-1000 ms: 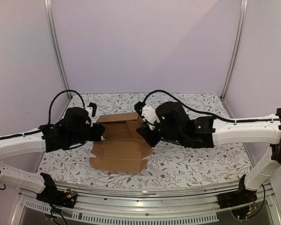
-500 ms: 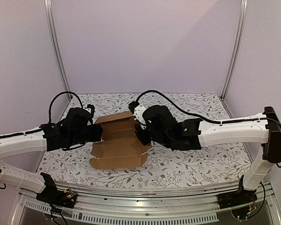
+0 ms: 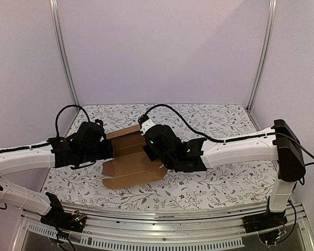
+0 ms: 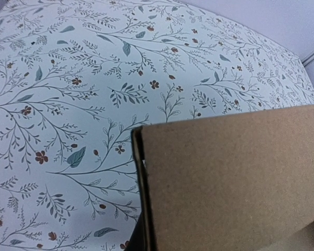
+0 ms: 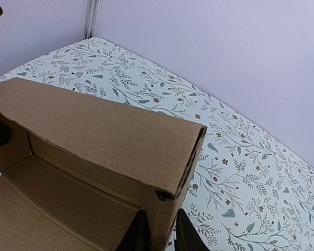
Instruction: Fold the paper box
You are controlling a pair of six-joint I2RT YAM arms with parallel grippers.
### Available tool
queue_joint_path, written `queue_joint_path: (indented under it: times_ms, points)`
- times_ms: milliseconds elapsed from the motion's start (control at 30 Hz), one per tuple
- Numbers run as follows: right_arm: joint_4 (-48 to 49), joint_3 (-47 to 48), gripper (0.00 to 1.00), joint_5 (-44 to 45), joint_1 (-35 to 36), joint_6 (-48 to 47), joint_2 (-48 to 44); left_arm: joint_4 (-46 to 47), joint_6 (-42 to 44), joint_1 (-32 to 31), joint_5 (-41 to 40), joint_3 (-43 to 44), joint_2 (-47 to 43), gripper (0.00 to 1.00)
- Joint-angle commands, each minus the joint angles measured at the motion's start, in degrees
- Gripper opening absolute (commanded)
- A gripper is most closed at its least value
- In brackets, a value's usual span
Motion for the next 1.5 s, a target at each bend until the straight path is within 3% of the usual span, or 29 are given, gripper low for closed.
queue_joint_path:
  times_ms: [0, 367, 500, 900, 1467]
  points:
    - [4.30, 2.94, 0.18, 0.85, 1.49, -0.55, 3.95, 1.72, -0.93, -1.61, 1.92, 0.86, 0.26, 0.00]
    - [7.40, 5.31, 0.17, 3.55, 1.61, -3.78, 8.44, 1.60, -1.73, -1.70, 2.70, 0.95, 0.26, 0.00]
    - [7.81, 6.33, 0.00, 3.80, 1.59, -6.27, 9.58, 1.16, -2.28, -1.70, 2.88, 0.63, -0.16, 0.00]
    - [8.06, 6.22, 0.00, 6.36, 1.71, -6.40, 9.43, 0.27, -4.59, -1.70, 1.49, -1.17, -1.85, 0.01]
    - [5.37, 7.56, 0.00, 11.04, 1.22, -8.13, 9.78, -3.54, -3.52, -1.70, 5.32, 0.78, -4.55, 0.45]
